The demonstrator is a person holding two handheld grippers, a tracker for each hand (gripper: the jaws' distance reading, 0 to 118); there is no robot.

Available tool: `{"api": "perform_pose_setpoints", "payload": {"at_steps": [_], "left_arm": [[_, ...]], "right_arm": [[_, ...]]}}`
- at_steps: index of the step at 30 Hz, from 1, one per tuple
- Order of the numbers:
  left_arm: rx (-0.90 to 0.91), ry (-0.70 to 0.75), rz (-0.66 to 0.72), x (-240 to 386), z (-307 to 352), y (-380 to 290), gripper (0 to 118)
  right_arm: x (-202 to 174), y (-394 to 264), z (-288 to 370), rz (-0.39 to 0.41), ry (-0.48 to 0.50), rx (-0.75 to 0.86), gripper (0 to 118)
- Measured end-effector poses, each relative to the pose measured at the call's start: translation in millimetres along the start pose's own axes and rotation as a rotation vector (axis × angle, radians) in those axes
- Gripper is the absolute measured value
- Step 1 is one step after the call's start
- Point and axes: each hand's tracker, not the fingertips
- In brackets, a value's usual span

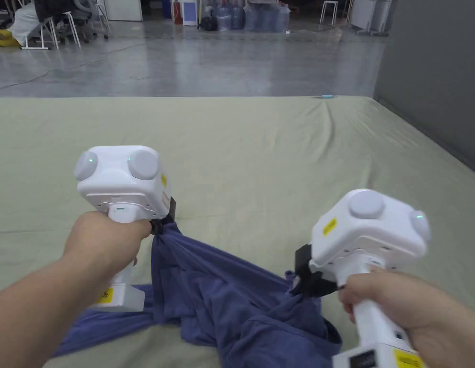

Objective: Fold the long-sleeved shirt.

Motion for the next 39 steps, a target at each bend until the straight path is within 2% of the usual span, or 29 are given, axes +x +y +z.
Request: {"api": "perform_pose_setpoints", "payload": {"at_steps": [2,3,5,7,9,13,16,21,23,27,29,32,35,38,39], "left_arm": [[0.040,-0.067,0.059,-15.5,29.6,9.6,0],[0.074,-0.042,0.066,-24.6,54.2,10.0,0],[0.152,-0.045,0.074,-37.4,98.2,18.8,0],[0.225,-0.041,0.068,-47.7,148.7,25.0,0],[0.301,-0.019,0.053,-54.2,195.3,33.0,0],[0.434,0.056,0.010,-66.6,278.3,55.6,0],[0.490,0.097,0.058,-86.4,326.8,74.7,0],[0.556,0.032,0.180,-121.6,370.8,119.8,0],[0.562,0.036,0.173,-128.6,378.0,140.6,0],[0.607,0.028,0.227,-133.4,380.6,178.0,0],[0.618,0.022,0.250,-134.8,375.8,196.0,0],[0.640,0.003,0.317,-133.6,374.6,214.9,0],[0.667,0.000,0.319,-130.8,381.6,233.4,0],[0.712,0.004,0.343,-129.4,396.3,249.8,0],[0.759,-0.024,0.391,-127.2,401.4,251.2,0]], "right_arm": [[-0.2,-11.7,52.8,0.085,0.007,0.102,1],[0.3,-14.6,81.4,0.130,-0.021,0.144,1],[3.9,-16.0,131.0,0.162,0.013,0.214,1],[5.4,-15.7,178.1,0.160,0.014,0.282,1],[-2.0,-12.5,216.6,0.217,0.017,0.336,1],[-27.5,6.3,287.7,0.288,-0.076,0.492,1],[-45.6,31.4,336.6,0.307,-0.184,0.616,1],[-75.0,89.3,407.3,0.252,-0.170,0.723,1],[-85.6,112.7,423.0,0.233,-0.170,0.749,1],[-110.6,154.3,431.0,0.224,-0.180,0.781,1],[-122.9,173.5,429.0,0.237,-0.213,0.789,1],[-132.3,195.4,431.3,0.212,-0.246,0.826,1],[-143.4,213.1,444.5,0.228,-0.327,0.887,1],[-149.0,220.7,464.8,0.212,-0.294,0.943,1],[-151.1,222.0,468.4,0.221,-0.292,0.956,1]]}}
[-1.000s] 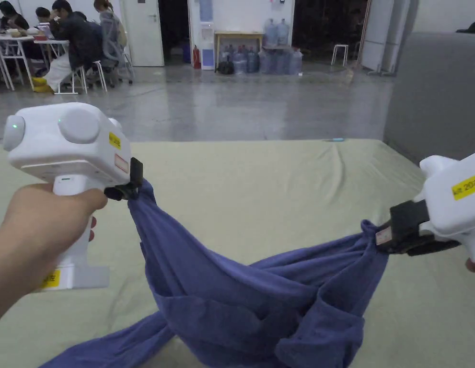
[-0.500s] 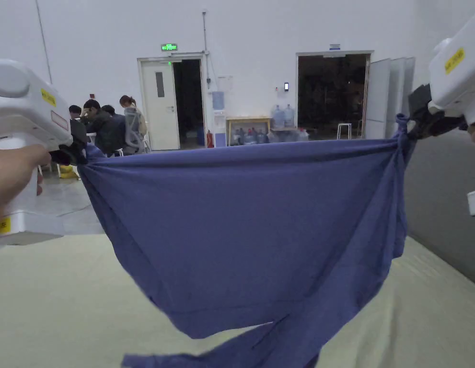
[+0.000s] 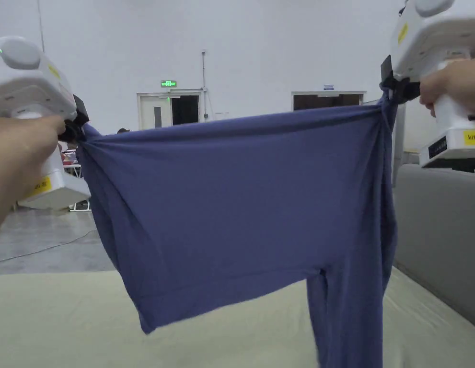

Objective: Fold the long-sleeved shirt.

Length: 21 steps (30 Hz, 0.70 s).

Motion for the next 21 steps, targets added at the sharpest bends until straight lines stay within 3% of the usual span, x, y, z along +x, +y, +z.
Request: {"api": "perform_pose_setpoints", "payload": {"at_steps": [2,5,7,13,17,21], "left_arm": [[0.007,-0.024,-0.006,6.2,-3.6,-0.7,0],[-0.045,0.032,-0.177,12.2,-17.1,-19.9,0],[-0.098,0.049,-0.197,1.8,-29.4,-46.0,0],[-0.362,0.057,-0.245,-58.6,-59.1,-163.6,0],[-0.509,0.005,-0.222,-103.6,-50.8,-256.5,0],[-0.645,0.018,-0.263,-150.7,-8.3,-341.1,0]], "right_arm": [[-2.0,-0.5,-0.6,0.017,-0.025,0.020,1],[-3.8,-24.5,-14.4,0.073,-0.030,-0.022,0],[-3.5,-58.9,-28.1,0.107,-0.010,-0.066,0],[1.2,-242.5,-66.1,0.242,0.024,-0.243,1],[-4.7,-386.7,-57.0,0.392,0.048,-0.344,1],[5.8,-474.6,-24.8,0.362,0.115,-0.488,1]]}}
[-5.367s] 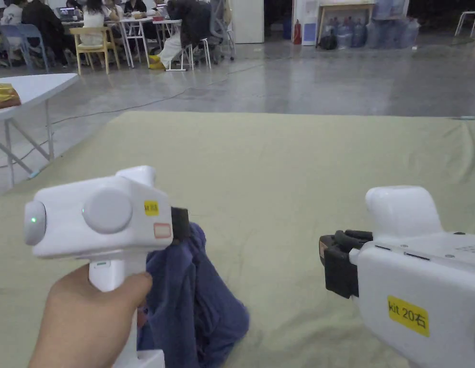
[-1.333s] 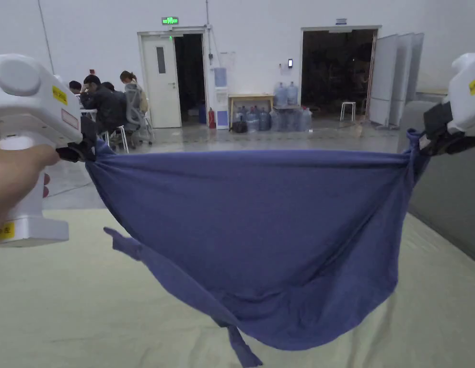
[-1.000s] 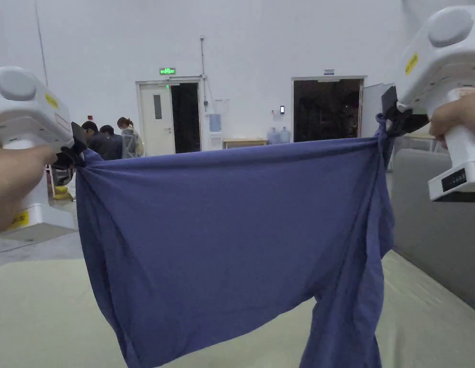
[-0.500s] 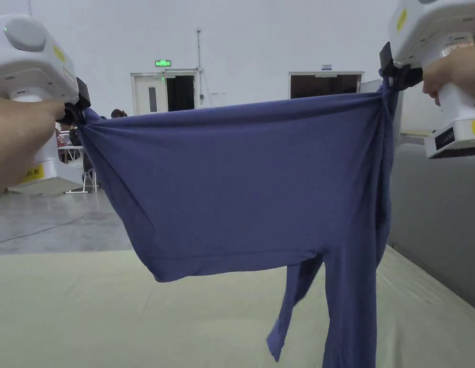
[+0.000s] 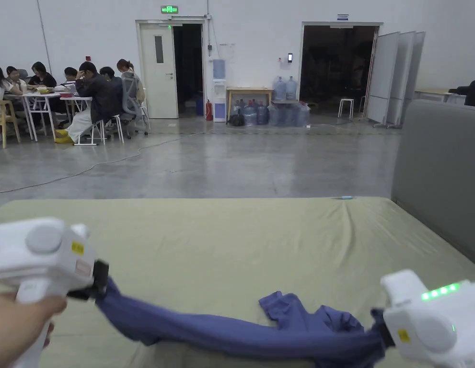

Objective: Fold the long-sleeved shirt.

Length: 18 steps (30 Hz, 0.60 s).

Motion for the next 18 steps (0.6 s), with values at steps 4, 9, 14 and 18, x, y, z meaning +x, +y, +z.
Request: {"api": "perform_pose_setpoints", "payload": {"at_steps": [4,9,14,18], "left_arm": [[-0.081,0.027,-0.078,-17.9,12.5,-95.0,0],[-0.176,0.039,-0.077,-37.7,20.8,-198.3,0],[-0.260,0.046,-0.031,-65.2,2.0,-264.2,0],[-0.303,0.034,-0.006,-71.5,-9.6,-298.4,0]], "right_arm": [[-12.8,-68.2,20.6,0.033,0.070,-0.081,0],[-35.7,-137.4,45.9,0.120,0.092,-0.147,0],[-50.9,-184.3,42.9,0.121,0.120,-0.273,0],[-63.1,-213.1,29.5,0.183,0.089,-0.343,0]]}}
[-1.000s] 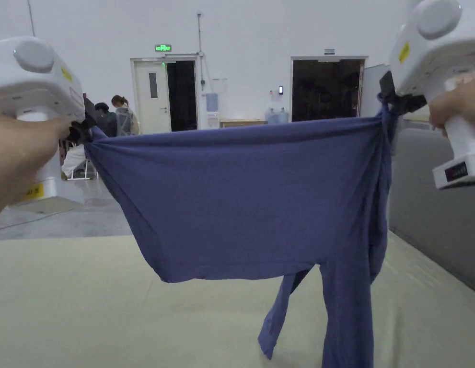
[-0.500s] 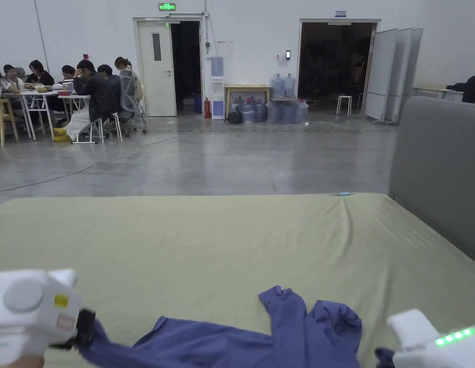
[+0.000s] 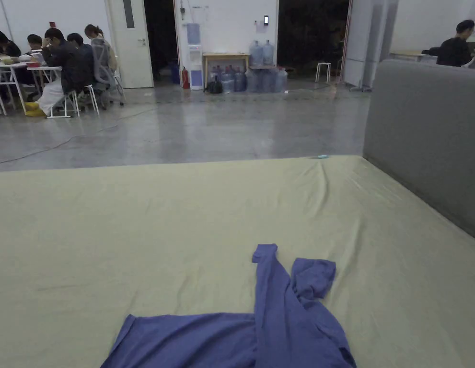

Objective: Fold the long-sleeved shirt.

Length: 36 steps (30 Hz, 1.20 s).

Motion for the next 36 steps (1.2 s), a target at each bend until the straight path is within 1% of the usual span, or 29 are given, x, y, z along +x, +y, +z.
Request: {"api": "perform_pose_setpoints", "payload": {"at_steps": [2,3,5,7,9,10,11,12,13,14,15,16,18,19,20,21,22,23,24,25,26,27,28,29,31,33,34,35,36], "left_arm": [[-0.014,0.011,-0.006,-1.9,-7.5,-6.8,0],[-0.015,0.013,-0.003,-3.1,-12.1,-8.5,0],[-0.017,0.015,0.013,-2.8,-18.7,-10.6,0],[-0.016,0.032,0.003,1.2,-19.7,-6.4,0],[-0.021,0.042,-0.009,5.2,-18.0,-4.0,0],[-0.026,0.042,-0.001,5.1,-15.1,-1.1,2],[-0.021,0.029,0.011,4.6,-8.8,0.7,23],[-0.006,0.032,0.033,6.3,3.4,2.8,78],[0.025,0.027,0.048,8.2,16.7,4.6,110],[0.085,-0.017,0.055,9.5,33.2,7.3,118],[0.167,-0.059,0.066,10.9,55.6,7.7,117],[0.243,-0.089,0.079,14.6,71.7,11.2,117],[0.282,-0.096,0.075,26.3,88.7,9.6,116],[0.265,-0.096,0.075,32.2,92.0,7.5,115],[0.238,-0.098,0.062,39.9,91.8,5.3,106],[0.177,-0.089,0.029,51.8,84.7,-2.0,58],[0.172,-0.072,0.013,60.6,82.0,-7.8,0],[0.178,-0.044,-0.007,70.8,78.7,-13.2,0],[0.170,-0.008,-0.024,79.5,73.9,-17.5,0],[0.152,-0.035,-0.017,85.8,65.9,-18.7,0],[0.139,-0.064,-0.023,90.3,63.9,-16.5,0],[0.133,-0.108,0.002,93.4,64.1,-11.0,0],[0.151,-0.117,0.029,96.1,65.9,-4.9,0],[0.181,-0.120,0.046,103.7,59.8,-7.1,0],[0.221,-0.122,0.043,112.1,61.2,10.9,0],[0.277,-0.121,0.064,120.5,71.5,31.0,0],[0.299,-0.132,0.062,124.6,73.4,37.7,0],[0.313,-0.152,0.064,128.4,74.2,43.8,0],[0.320,-0.163,0.071,132.1,74.0,48.5,0]], "right_arm": [[-1.2,-2.9,-10.9,-0.008,0.023,-0.044,0],[-2.2,-4.8,-16.4,-0.014,0.015,-0.056,0],[-1.7,-6.4,-27.0,-0.041,0.009,-0.082,0],[1.4,-6.1,-35.8,-0.082,0.034,-0.098,0],[4.0,-3.6,-38.9,-0.098,0.038,-0.100,0],[5.6,-1.5,-37.7,-0.110,0.042,-0.101,0],[8.2,1.1,-34.0,-0.120,0.046,-0.103,0],[12.4,4.9,-26.9,-0.139,0.049,-0.106,7],[18.0,7.7,-16.5,-0.169,0.039,-0.093,25],[25.3,10.7,0.9,-0.242,0.032,-0.056,60],[31.0,12.8,18.4,-0.305,0.044,-0.015,98],[36.5,12.6,36.5,-0.347,0.067,0.061,106],[36.3,10.8,67.0,-0.373,0.135,0.170,105],[32.5,10.0,74.6,-0.390,0.151,0.166,105],[28.1,8.1,79.9,-0.418,0.170,0.160,105],[20.9,4.9,81.8,-0.440,0.194,0.164,93],[13.0,1.2,82.0,-0.446,0.222,0.178,63],[2.5,-2.3,81.9,-0.435,0.213,0.188,10],[-8.8,-1.1,74.4,-0.423,0.200,0.179,0],[-17.9,-1.2,67.2,-0.416,0.186,0.150,0],[-26.2,-5.7,67.2,-0.426,0.196,0.152,0],[-31.2,-6.0,64.8,-0.428,0.253,0.145,0],[-32.0,1.6,58.8,-0.434,0.307,0.145,0],[-31.2,10.5,56.0,-0.449,0.333,0.140,0],[-23.8,36.9,53.3,-0.465,0.353,0.170,1],[-5.1,90.5,49.3,-0.452,0.353,0.204,24],[1.1,117.4,48.6,-0.445,0.357,0.233,24],[6.3,149.3,43.1,-0.428,0.360,0.260,63],[16.9,188.3,29.8,-0.414,0.372,0.268,109]]}}
